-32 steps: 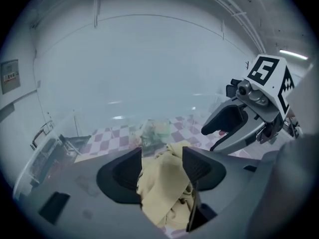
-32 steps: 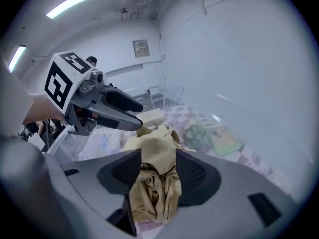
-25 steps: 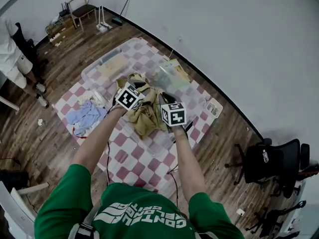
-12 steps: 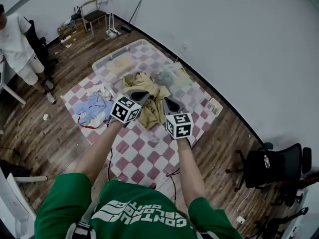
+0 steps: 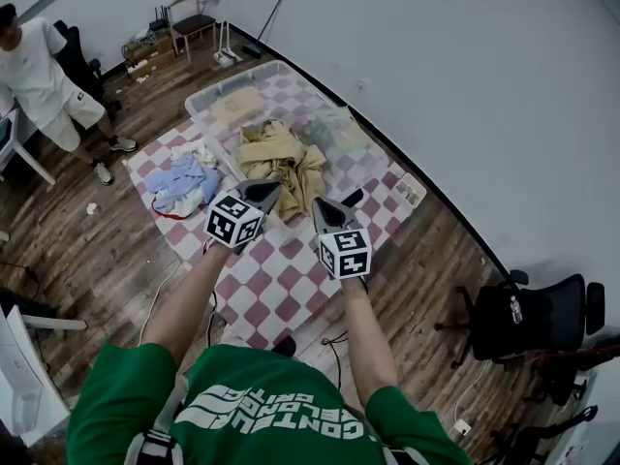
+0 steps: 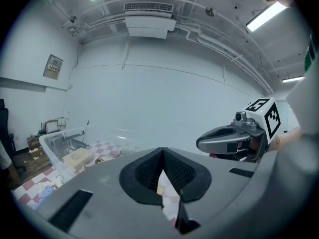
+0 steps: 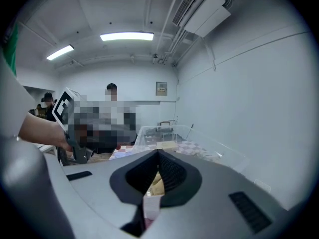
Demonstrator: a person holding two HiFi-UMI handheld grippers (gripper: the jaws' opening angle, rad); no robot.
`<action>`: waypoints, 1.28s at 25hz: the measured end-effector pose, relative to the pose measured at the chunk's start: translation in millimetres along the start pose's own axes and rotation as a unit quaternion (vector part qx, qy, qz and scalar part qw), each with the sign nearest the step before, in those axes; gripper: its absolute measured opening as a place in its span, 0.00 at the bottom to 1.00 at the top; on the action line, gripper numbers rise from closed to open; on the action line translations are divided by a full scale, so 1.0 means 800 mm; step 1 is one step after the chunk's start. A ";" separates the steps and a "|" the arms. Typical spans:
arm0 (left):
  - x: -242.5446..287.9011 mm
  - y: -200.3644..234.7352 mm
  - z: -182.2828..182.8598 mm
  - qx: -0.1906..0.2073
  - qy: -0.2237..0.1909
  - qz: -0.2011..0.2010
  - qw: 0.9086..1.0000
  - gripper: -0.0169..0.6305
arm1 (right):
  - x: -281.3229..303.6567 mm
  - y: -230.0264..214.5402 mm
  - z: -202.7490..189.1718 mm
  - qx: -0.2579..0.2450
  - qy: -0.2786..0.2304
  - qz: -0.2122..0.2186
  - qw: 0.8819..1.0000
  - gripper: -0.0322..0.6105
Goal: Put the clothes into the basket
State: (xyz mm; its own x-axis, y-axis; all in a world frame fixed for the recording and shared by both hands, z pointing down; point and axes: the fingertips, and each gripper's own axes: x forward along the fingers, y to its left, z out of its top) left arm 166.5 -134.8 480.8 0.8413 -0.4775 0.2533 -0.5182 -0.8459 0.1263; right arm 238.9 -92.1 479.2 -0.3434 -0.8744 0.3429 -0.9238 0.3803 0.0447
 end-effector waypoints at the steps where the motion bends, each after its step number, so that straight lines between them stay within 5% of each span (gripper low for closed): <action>1: -0.004 -0.009 -0.005 -0.001 -0.001 0.003 1.000 0.03 | -0.010 0.003 -0.006 0.001 -0.001 0.002 1.000 0.06; 19: -0.045 -0.094 -0.032 -0.003 -0.012 0.031 0.999 0.03 | -0.092 0.024 -0.052 -0.002 -0.006 0.028 1.000 0.06; 32: -0.096 -0.079 -0.063 -0.014 -0.009 0.058 0.998 0.03 | -0.095 0.078 -0.051 0.002 -0.013 0.054 0.998 0.06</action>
State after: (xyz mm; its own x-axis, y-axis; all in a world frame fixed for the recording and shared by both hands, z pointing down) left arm 126.8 -33.0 501.6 0.7780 -0.5761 0.2508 -0.6161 -0.7777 0.1248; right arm 213.8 10.3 493.9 -0.4450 -0.8359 0.3214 -0.8819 0.4715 0.0050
